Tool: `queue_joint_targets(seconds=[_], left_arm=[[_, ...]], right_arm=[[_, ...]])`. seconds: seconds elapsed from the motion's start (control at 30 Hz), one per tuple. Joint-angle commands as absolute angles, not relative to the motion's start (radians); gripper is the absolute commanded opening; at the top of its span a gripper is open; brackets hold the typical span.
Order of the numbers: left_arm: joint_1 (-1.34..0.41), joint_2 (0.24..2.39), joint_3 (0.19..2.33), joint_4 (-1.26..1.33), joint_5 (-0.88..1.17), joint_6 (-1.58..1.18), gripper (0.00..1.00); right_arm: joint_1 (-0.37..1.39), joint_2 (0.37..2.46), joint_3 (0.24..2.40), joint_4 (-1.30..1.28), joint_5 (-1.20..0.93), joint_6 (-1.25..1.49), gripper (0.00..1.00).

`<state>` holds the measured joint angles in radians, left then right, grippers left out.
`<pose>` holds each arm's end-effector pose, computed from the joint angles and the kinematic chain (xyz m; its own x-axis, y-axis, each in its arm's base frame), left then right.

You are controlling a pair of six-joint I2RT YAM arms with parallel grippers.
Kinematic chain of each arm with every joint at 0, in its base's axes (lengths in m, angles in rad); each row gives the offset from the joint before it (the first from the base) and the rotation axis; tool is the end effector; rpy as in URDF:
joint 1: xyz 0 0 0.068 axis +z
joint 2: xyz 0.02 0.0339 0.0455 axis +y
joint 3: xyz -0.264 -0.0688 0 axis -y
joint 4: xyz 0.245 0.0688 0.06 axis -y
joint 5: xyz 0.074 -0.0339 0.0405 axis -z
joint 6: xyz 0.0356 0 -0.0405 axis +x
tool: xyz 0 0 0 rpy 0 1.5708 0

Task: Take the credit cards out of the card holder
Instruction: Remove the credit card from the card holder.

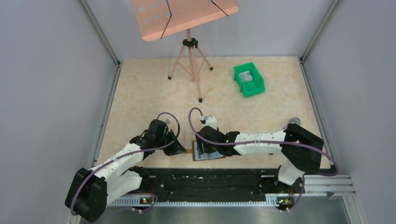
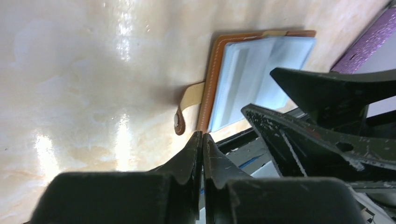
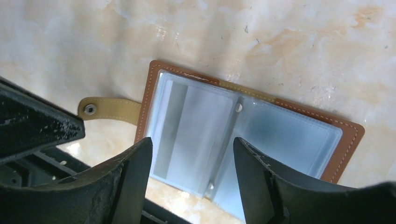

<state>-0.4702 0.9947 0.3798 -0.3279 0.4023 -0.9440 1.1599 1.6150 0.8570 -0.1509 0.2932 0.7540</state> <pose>0.1485 -0.0911 0.1562 -0.9269 -0.3649 -0.0880 -0.2194 0.7170 -0.6617 0.1362 0.2867 0.1671 -0.7819 -0.1539 -0.6041 -0.3723 0.8925 0.2545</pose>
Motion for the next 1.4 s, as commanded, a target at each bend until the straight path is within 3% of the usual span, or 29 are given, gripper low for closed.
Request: queue_joint_targets(seconds=[0.0,0.33,0.53,0.87,1.37], left_arm=[[-0.451,0.969,0.446,-0.376,0.361,-0.942,0.07],[-0.434,1.041,0.440,-0.348,0.349,-0.893,0.09],[-0.434,1.053,0.433,-0.334,0.343,-0.855,0.22],[-0.432,1.069,0.425,-0.345,0.330,-0.832,0.29],[-0.432,1.087,0.423,-0.350,0.341,-0.816,0.26]], right_arm=[[1.186,1.532,0.857,-0.195,0.330,0.844,0.65],[1.253,1.648,0.968,-0.316,0.419,0.959,0.65],[1.285,1.749,1.054,-0.369,0.472,0.943,0.70],[1.289,1.776,1.064,-0.436,0.547,0.950,0.70],[1.289,1.743,1.033,-0.394,0.531,0.934,0.51]])
